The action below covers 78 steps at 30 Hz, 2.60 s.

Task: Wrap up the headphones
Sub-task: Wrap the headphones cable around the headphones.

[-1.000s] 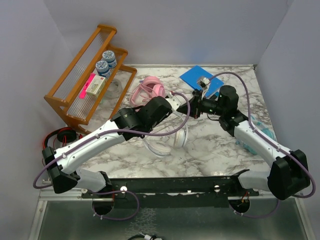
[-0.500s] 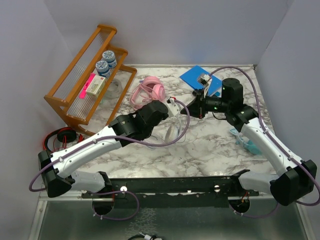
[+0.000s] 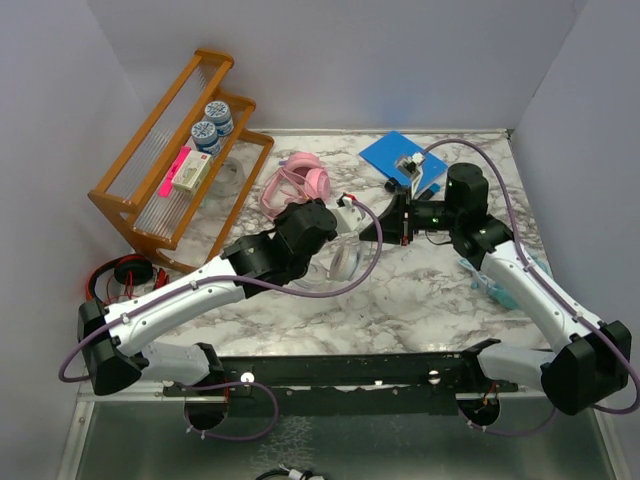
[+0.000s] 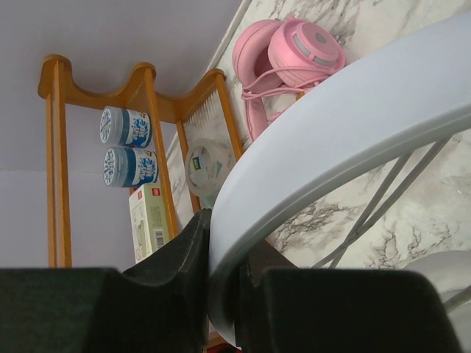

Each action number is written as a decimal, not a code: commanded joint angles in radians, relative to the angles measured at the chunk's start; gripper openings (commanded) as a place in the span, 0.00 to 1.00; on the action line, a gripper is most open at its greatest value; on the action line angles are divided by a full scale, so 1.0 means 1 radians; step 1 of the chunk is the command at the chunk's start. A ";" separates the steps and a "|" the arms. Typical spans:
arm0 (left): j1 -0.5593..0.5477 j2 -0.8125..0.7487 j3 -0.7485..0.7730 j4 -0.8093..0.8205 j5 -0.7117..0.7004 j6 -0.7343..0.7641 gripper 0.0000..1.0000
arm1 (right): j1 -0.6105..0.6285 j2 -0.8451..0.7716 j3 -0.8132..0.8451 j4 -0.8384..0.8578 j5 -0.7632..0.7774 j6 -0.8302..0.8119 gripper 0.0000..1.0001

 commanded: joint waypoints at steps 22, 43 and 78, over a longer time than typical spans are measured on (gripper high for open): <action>0.010 0.149 0.091 0.036 -0.358 -0.491 0.00 | -0.002 -0.062 -0.224 0.440 -0.069 0.433 0.07; 0.023 0.283 0.326 -0.244 -0.098 -1.100 0.00 | 0.010 -0.076 -0.322 0.554 0.069 0.482 0.10; 0.109 0.300 0.391 -0.324 0.018 -1.415 0.00 | 0.158 -0.121 -0.189 0.121 0.369 0.154 0.27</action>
